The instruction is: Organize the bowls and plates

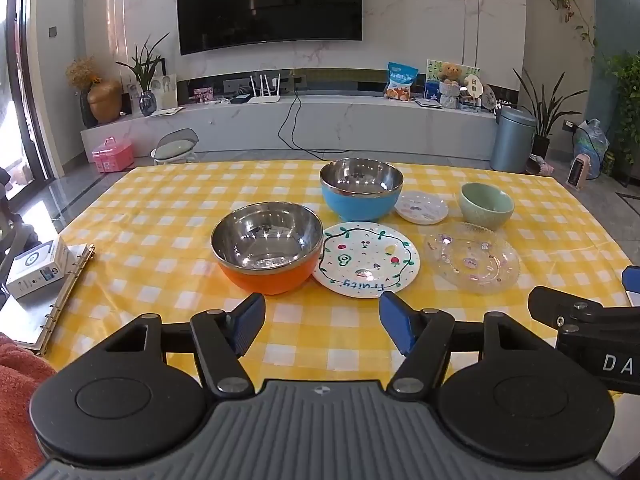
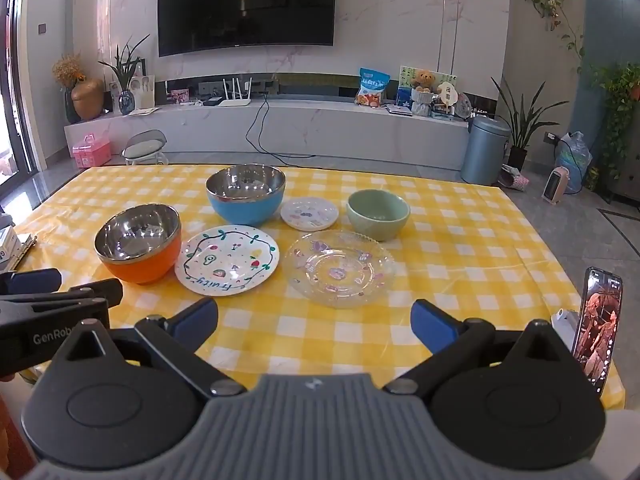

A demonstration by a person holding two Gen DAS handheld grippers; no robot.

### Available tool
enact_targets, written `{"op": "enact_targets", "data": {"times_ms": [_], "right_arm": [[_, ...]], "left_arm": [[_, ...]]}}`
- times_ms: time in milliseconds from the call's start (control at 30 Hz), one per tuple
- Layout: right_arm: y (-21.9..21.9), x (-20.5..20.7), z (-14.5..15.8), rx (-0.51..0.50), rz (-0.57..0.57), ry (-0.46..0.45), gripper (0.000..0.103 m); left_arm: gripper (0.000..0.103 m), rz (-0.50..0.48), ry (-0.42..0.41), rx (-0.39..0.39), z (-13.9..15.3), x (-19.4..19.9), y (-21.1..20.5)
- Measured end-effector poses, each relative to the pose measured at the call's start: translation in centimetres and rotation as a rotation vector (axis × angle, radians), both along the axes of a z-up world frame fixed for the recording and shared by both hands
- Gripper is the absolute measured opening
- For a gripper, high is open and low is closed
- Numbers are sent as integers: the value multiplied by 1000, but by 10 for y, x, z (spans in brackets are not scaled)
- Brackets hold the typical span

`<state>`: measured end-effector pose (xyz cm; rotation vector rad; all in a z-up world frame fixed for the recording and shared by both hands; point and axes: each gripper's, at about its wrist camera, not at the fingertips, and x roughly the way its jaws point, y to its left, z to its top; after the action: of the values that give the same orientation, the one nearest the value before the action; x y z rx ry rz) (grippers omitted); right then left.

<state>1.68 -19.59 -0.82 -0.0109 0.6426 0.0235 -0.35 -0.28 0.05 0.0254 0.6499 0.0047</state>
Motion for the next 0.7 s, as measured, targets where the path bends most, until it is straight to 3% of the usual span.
{"op": "enact_targets", "data": {"times_ms": [700], "right_arm": [[3, 0, -4, 12, -4, -25, 100]], "left_arm": [[77, -3, -5, 0, 3, 0, 3]]}}
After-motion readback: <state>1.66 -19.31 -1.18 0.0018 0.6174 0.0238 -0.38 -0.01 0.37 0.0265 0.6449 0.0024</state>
